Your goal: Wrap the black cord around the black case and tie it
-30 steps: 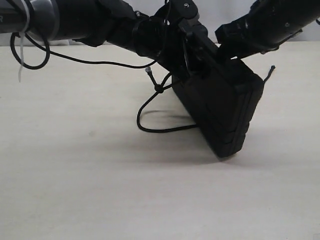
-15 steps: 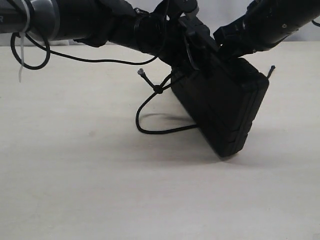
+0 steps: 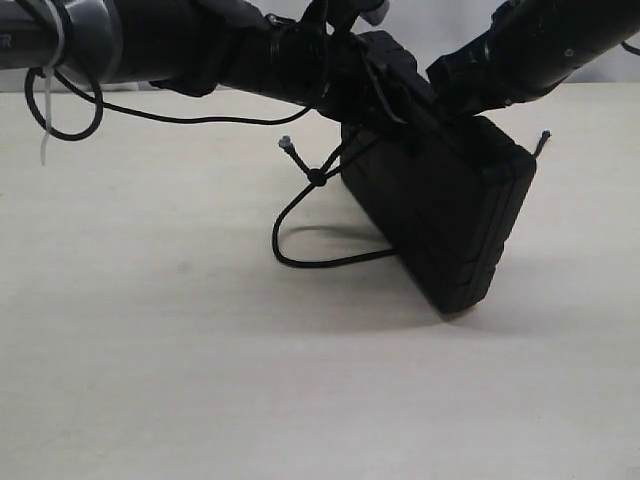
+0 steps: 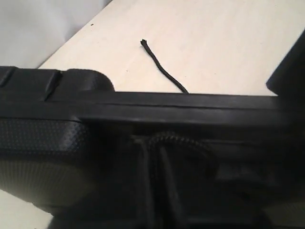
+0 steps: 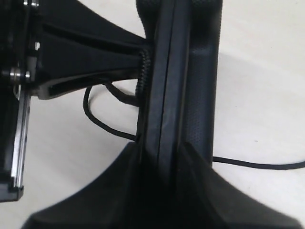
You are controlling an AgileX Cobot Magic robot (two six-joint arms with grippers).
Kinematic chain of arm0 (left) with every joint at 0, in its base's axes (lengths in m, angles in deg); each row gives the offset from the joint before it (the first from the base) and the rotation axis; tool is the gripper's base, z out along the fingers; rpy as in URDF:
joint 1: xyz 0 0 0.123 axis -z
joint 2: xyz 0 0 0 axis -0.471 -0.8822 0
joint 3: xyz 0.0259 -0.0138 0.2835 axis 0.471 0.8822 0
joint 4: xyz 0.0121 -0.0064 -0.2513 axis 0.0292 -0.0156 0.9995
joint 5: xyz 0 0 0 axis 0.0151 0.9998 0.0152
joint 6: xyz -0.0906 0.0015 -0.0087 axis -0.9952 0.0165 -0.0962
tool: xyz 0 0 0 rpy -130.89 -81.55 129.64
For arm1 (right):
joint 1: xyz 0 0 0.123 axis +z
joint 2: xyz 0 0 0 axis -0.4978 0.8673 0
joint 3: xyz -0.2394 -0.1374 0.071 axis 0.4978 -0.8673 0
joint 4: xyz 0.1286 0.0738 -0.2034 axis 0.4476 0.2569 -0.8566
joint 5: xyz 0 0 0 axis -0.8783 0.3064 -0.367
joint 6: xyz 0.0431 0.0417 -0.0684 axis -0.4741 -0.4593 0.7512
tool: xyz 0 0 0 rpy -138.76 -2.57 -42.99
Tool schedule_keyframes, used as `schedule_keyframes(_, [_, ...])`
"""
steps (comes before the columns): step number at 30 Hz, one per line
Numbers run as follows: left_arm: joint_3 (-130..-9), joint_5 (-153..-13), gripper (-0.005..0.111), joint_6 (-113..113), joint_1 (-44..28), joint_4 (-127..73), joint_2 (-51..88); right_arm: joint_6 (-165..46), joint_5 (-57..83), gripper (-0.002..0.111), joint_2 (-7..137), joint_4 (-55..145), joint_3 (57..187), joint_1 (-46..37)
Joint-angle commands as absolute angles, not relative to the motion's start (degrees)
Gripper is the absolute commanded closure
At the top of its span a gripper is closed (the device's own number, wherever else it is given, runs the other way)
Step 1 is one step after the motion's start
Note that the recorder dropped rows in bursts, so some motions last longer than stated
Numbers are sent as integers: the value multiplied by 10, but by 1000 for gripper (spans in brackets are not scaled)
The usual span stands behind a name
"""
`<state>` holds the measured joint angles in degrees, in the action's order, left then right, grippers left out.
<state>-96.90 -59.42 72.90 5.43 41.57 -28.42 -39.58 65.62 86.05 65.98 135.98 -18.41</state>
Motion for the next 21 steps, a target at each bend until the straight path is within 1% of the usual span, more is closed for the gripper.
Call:
schedule_keyframes(1, [-975, -580, 89, 716, 59, 384, -259, -383, 672, 104, 866, 672, 1356, -184])
schedule_keyframes(3, [-975, -547, 76, 684, 59, 336, -245, -383, 673, 104, 866, 671, 1356, -184])
schedule_keyframes(4, [-975, -536, 71, 643, 59, 278, -240, -383, 674, 104, 866, 670, 1356, -184])
schedule_keyframes(8, [-975, -533, 57, 487, 56, 71, -215, -383, 673, 104, 866, 670, 1356, -184])
schedule_keyframes(13, [-975, -545, 54, 479, 53, 69, -197, -383, 673, 104, 866, 670, 1356, -184])
schedule_keyframes(15, [-975, -511, 54, 472, 53, 62, -195, -383, 673, 104, 866, 670, 1356, -184])
schedule_keyframes(18, [-969, -419, 54, 433, 42, -2, -197, -383, 675, 104, 866, 670, 1356, -184])
schedule_keyframes(19, [-960, -409, 54, 418, 36, -29, -199, -383, 675, 104, 866, 670, 1356, -184])
schedule_keyframes(21, [-934, -435, 54, 409, 19, -52, -205, -383, 675, 104, 866, 670, 1356, -184])
